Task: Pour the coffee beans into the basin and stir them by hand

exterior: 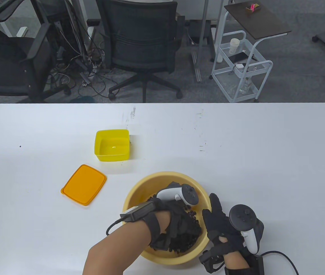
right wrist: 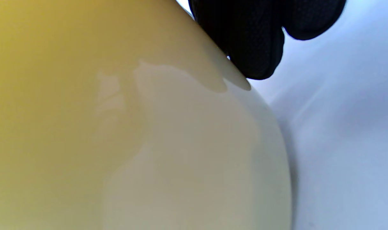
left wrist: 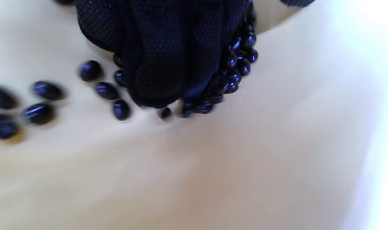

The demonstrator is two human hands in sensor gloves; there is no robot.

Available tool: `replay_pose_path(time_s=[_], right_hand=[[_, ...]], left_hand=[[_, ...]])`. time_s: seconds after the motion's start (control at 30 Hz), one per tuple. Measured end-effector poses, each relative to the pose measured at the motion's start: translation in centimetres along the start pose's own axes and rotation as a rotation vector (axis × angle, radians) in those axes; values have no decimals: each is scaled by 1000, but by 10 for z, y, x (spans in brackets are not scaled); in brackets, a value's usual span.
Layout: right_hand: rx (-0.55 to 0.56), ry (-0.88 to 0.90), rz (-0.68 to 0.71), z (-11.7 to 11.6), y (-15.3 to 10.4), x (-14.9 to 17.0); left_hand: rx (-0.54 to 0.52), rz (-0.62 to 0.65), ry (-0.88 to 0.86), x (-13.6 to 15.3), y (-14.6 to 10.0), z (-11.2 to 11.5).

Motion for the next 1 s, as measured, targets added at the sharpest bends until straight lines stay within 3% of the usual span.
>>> replay_pose_path(time_s=[0.13,0.27,0.5,0.67,0.8,0.93,1.0], right_hand=[[-1,1,0,0,0,0],[-3,1,0,0,0,0],[-4,1,0,0,0,0],[-5,2,0,0,0,0],[-6,2,0,0,0,0],[-6,2,0,0,0,0],[-8,4,0,-1,1,0]], left_hand=[[-222,26,-31,-1,-4,-19],[-375,-14,113,-3,-13,-32],[-460,-105,567,-13,-18,-30],[-433,-316,857,-10,-22,-31],[-269,-547,1030,12,-24,-28],[-171,-680,1027,26,-27,-25],[-38,-710,859,36,-26,-18]])
Point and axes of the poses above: the tracker on the back of each hand, its own x axis roughly to the little-finger side, its own y axis roughly from the wrist to the fingertips, z = x × y, the point moved 4 cm from there along y, roughly from the wrist to the fingertips, and after that the axes turned 6 degrees about -x, right-handed, at the moved point
